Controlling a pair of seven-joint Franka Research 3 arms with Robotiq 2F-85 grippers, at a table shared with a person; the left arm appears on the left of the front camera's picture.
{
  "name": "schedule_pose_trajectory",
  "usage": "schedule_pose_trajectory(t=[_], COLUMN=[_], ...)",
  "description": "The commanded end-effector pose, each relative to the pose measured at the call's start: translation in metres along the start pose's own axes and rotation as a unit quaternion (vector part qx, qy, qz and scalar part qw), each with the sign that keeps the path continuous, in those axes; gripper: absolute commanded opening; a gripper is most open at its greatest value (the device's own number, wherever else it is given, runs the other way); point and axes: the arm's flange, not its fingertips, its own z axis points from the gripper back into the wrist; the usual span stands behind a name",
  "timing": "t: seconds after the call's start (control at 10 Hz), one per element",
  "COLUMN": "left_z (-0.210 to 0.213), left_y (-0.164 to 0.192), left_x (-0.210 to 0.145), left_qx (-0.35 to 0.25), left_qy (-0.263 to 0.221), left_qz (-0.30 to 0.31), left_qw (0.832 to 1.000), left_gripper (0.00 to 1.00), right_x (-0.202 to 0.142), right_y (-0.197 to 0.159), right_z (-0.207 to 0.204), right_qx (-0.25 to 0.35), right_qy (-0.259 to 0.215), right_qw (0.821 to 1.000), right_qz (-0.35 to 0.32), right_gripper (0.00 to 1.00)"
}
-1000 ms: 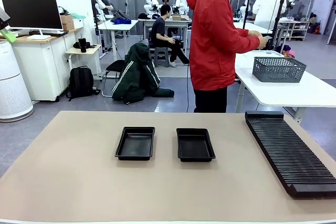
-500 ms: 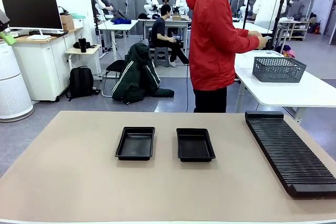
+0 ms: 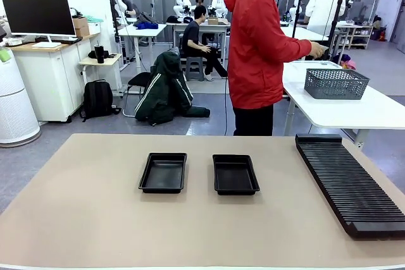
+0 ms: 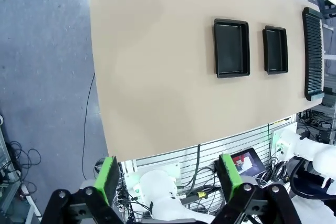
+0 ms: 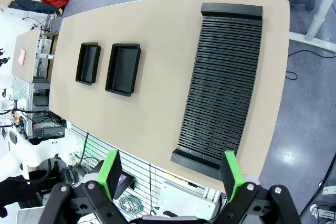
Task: Inspect and transfer BCBs to ESD trays.
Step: Pick up the Blank PCB from the PCB Rack and place it in the left ESD tray.
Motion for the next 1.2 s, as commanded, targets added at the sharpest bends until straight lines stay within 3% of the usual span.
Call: schedule_pose_trajectory(t=[0.0, 1.1], left_z=[0.004, 0.034], left_y=[0.001, -0.009], left_x=[0.0, 0.016], left_qx=[0.006, 0.018], left_qy=[0.015, -0.028], left_qz=[0.019, 0.004], left_qw=[1.0, 0.999], left_gripper=[1.0, 1.0], right_x=[-0.001, -0.001], right_y=[0.001, 0.001], right_z=[0.001, 0.001], right_qx=[0.0, 0.0], right_qy=[-0.001, -0.001], right_qw=[1.0, 1.0], right_qz=[0.0, 0.0], right_gripper=[1.0, 1.0])
